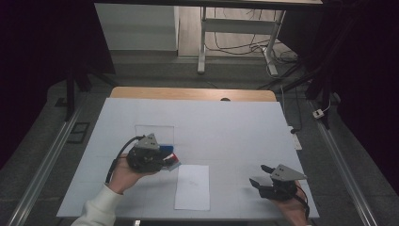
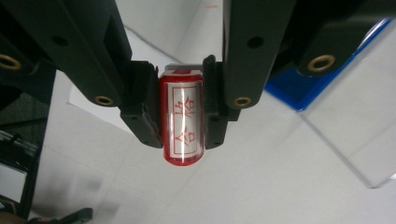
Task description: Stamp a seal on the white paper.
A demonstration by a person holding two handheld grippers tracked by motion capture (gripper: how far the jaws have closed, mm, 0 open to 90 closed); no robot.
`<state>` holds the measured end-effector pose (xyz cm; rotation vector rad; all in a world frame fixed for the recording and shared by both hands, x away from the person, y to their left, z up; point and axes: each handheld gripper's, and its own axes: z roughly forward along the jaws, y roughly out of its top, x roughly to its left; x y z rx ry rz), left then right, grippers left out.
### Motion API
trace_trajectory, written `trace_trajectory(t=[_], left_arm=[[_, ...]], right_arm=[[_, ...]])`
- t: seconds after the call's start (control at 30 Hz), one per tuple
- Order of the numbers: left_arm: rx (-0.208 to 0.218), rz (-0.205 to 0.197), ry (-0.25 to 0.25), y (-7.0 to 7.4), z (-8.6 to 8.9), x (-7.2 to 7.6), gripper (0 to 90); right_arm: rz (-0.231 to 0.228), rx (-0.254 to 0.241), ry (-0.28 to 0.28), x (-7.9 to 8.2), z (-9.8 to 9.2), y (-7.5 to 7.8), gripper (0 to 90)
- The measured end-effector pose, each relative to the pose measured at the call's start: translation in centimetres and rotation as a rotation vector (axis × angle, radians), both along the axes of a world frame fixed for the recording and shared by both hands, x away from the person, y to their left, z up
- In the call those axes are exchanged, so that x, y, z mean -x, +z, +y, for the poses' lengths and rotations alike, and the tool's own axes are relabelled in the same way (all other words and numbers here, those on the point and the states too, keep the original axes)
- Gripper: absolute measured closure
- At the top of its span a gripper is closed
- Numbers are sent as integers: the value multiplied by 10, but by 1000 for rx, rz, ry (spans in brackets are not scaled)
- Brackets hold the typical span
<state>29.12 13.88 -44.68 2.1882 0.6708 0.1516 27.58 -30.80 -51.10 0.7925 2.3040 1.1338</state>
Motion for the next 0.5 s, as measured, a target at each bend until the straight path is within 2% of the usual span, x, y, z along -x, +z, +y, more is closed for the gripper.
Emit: trace_trajectory(t=[0.27,0.5], left_arm=[[-9,11,-59,-7,-25,7,702],[-24,10,-98,-9,-37,11,702]], right_arm=[[0,2,2,0,0,0,306],[-2,5,-3,1,-1,0,309]])
